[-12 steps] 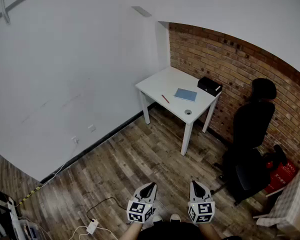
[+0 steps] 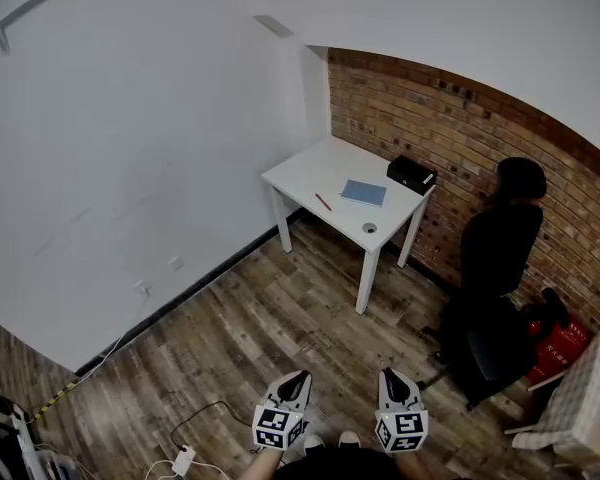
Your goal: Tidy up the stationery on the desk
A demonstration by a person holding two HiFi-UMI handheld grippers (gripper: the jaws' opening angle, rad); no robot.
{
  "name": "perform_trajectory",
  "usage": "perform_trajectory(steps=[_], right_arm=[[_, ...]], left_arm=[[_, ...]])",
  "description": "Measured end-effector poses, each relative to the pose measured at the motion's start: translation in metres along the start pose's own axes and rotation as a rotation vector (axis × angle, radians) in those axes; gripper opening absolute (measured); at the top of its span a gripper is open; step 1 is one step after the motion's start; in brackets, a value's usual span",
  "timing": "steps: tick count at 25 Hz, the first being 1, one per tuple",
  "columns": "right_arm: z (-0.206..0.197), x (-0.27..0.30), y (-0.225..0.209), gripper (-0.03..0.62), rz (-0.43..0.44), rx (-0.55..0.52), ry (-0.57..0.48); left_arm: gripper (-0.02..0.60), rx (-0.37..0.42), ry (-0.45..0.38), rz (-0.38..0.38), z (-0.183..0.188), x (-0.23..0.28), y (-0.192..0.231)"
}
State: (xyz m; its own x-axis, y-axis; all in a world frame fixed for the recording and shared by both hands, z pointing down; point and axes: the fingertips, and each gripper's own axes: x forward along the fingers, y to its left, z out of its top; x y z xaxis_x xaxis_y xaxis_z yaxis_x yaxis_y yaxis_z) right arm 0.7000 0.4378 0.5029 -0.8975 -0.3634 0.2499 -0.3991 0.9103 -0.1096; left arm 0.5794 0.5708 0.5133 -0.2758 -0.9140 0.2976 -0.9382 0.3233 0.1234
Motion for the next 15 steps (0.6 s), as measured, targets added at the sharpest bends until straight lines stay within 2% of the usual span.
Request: perform_trajectory(steps=[15], right_arm=[[-0.019, 0.019, 0.010, 0.023, 0.010, 0.034, 0.070]], left_arm=[[0.031, -0.013, 0.027, -0.011, -0.008, 0.006, 0.024]])
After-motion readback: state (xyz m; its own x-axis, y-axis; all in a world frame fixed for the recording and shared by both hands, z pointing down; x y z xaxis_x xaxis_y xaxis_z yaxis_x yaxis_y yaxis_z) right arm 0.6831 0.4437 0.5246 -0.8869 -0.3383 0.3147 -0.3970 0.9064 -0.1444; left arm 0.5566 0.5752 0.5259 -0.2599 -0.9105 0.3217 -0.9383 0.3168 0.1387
